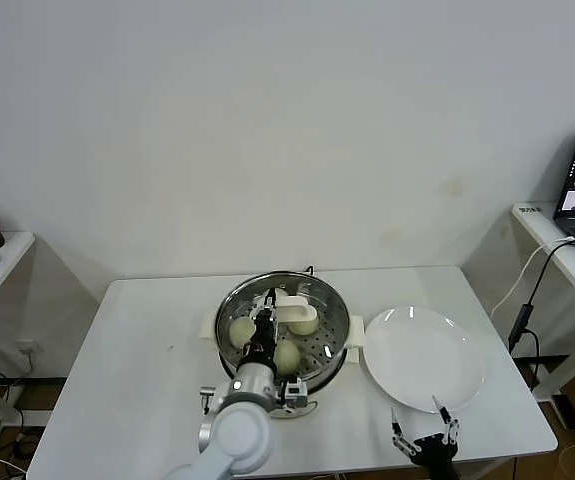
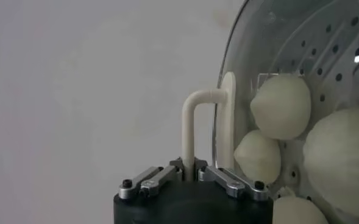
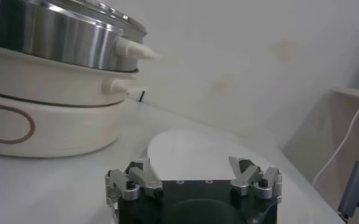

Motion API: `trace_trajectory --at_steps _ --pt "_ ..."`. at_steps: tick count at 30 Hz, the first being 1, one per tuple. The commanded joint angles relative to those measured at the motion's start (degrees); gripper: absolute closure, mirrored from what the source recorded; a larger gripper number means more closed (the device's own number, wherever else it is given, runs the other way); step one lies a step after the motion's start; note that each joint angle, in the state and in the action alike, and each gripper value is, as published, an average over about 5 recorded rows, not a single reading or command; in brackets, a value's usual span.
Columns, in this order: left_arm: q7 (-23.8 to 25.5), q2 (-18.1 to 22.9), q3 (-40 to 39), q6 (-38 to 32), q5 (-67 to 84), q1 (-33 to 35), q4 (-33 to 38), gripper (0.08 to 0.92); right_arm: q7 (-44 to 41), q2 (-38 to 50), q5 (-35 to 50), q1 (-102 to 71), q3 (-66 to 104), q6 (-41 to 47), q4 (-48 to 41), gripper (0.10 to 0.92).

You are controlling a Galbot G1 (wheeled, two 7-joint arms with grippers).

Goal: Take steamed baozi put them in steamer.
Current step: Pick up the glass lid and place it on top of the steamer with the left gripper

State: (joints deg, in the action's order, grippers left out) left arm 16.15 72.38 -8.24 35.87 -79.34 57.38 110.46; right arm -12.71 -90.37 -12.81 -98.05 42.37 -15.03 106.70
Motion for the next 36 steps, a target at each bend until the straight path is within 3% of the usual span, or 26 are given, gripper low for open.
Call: trace_trajectory --at_steps 1,18,22,28,32,36 --pt "-1.4 0.6 0.7 -1.2 -2.8 0.2 -1.0 0.832 0.0 0.0 -0.1 -0.1 -0.1 -0.1 0.1 0.203" --pt "-3.3 0.1 2.5 -2.1 -0.3 2.3 0.8 0.826 -0.1 0.0 -0.4 -0.4 -0.4 -0.2 0.4 0.203" --pt "-4.5 -1.7 3.7 -2.6 5.5 4.9 5.2 0.741 -0.2 0.0 -0.5 -0.6 -0.4 -0.1 0.6 0.203" --pt "-12.2 -4.7 8.9 -7.1 28.0 13.5 15.3 0.568 -0.2 0.0 -0.7 -0.8 -0.6 0.0 0.9 0.203" --pt "-17.7 -7.1 16.5 -16.3 48.5 24.5 20.6 0.455 -0.3 0.1 -0.5 -1.2 -0.8 0.0 1.3 0.203" --pt "-21.7 -6.9 29.7 -37.1 69.1 36.1 19.8 0.342 -0.1 0.4 1.2 -1.8 -0.9 -0.2 2.0 0.203"
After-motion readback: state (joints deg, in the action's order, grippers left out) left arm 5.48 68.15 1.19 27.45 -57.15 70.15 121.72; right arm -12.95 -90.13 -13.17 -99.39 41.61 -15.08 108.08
